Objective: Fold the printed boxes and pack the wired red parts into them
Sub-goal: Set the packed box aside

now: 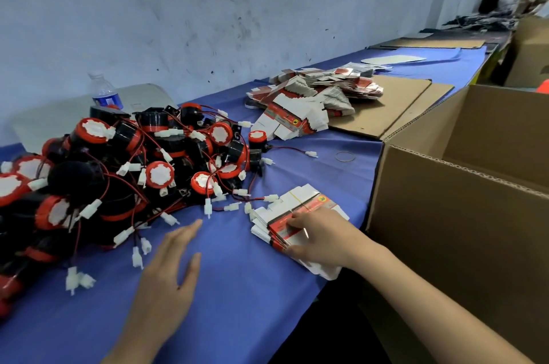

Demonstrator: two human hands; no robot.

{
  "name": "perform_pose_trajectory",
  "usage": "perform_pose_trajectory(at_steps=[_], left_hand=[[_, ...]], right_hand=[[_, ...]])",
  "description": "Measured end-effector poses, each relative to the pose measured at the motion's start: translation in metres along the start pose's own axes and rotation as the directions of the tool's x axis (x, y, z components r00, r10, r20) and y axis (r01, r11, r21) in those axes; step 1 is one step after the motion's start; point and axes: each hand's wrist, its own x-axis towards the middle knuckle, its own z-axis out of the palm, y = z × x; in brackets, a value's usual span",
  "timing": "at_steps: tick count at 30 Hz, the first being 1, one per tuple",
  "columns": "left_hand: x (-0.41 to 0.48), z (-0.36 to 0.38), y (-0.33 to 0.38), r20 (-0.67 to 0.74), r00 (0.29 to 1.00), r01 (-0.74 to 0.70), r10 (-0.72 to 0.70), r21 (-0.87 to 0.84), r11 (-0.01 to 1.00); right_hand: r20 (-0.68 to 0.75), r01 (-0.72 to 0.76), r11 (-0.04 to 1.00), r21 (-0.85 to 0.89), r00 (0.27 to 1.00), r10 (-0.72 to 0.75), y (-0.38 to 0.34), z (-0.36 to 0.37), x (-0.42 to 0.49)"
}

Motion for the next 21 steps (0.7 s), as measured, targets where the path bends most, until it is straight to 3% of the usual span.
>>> perform_pose_trajectory(at_steps=[4,9,13,16,19,21], left_hand=[[-0.001,0.022,0.029,0.211,0.937,-0.285,0.277,0.006,0.959],[0.008,0.052,0.044,0.465,0.856,-0.277,0.227,0.042,0.96],[0.014,0.065,0.044,0.506,0.841,-0.298,0.192,0.135,0.945],[0.015,0.068,0.042,0.479,0.859,-0.288,0.184,0.154,0.945],[0.014,0.066,0.041,0.47,0.862,-0.283,0.193,0.128,0.951],[0.014,0.065,0.042,0.492,0.843,-0.305,0.215,0.109,0.946]], right_hand=[[0.061,0.05,0.995,0.081,0.997,-0.055,0.01,-0.012,0.002],[-0.014,0.143,0.981,0.128,0.99,-0.142,0.008,-0.025,0.001],[-0.074,0.269,0.955,-0.122,0.957,-0.279,-0.001,-0.023,-0.006],[-0.067,0.26,0.921,-0.289,0.955,-0.29,-0.013,-0.018,-0.017],[-0.134,0.344,0.909,-0.236,0.915,-0.381,-0.015,-0.024,-0.033],[-0.352,0.444,0.893,-0.07,0.827,-0.439,-0.012,-0.031,-0.041]])
